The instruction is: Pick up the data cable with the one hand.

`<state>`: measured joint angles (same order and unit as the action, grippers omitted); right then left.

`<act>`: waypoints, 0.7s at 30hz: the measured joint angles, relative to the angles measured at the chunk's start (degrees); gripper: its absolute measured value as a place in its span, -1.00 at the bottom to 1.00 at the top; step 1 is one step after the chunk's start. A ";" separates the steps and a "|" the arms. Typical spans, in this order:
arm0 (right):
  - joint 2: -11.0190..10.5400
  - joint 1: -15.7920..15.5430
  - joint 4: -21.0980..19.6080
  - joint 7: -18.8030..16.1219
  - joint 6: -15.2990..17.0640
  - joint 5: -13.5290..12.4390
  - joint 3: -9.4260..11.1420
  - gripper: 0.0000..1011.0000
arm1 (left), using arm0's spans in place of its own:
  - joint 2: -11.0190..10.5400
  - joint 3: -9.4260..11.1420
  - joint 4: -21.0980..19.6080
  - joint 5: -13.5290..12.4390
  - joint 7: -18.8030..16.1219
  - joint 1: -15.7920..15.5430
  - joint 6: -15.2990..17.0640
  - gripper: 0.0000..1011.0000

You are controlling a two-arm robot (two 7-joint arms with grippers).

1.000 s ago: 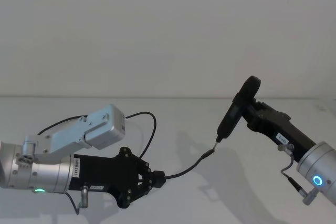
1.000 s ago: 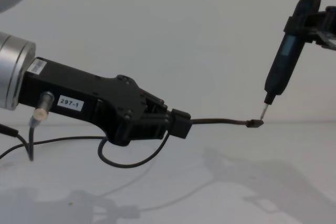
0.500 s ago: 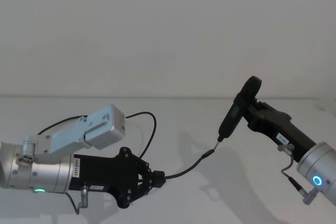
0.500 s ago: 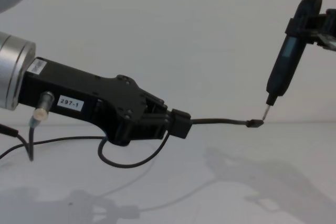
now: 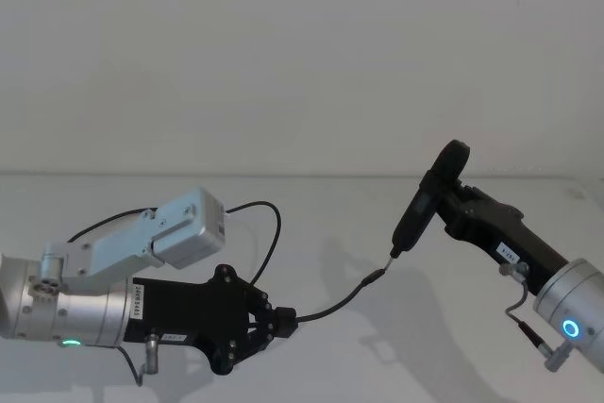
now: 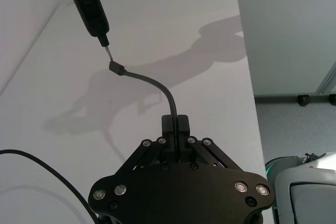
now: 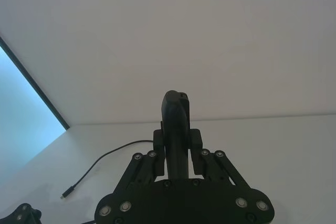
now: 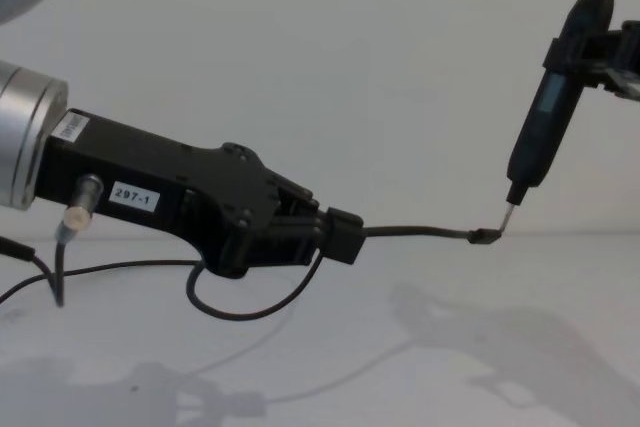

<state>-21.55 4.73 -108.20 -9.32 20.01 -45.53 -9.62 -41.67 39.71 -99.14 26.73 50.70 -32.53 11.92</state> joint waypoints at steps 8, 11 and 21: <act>-0.26 -0.17 -0.15 0.17 -0.14 -0.46 -0.12 -0.44 | 0.00 0.00 0.00 0.00 0.00 0.00 0.00 -0.92; -0.31 -0.22 -0.19 0.20 -0.19 -0.57 -0.14 -0.44 | 0.00 0.00 0.00 0.00 0.00 0.00 0.00 -0.92; -0.42 -0.30 -0.26 0.28 -0.27 -0.80 -0.21 -0.44 | 0.00 0.00 0.00 0.00 0.00 0.00 0.00 -0.92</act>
<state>-21.97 4.43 -108.45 -9.05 19.74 -46.33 -9.83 -41.68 39.71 -99.14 26.73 50.70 -32.53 11.92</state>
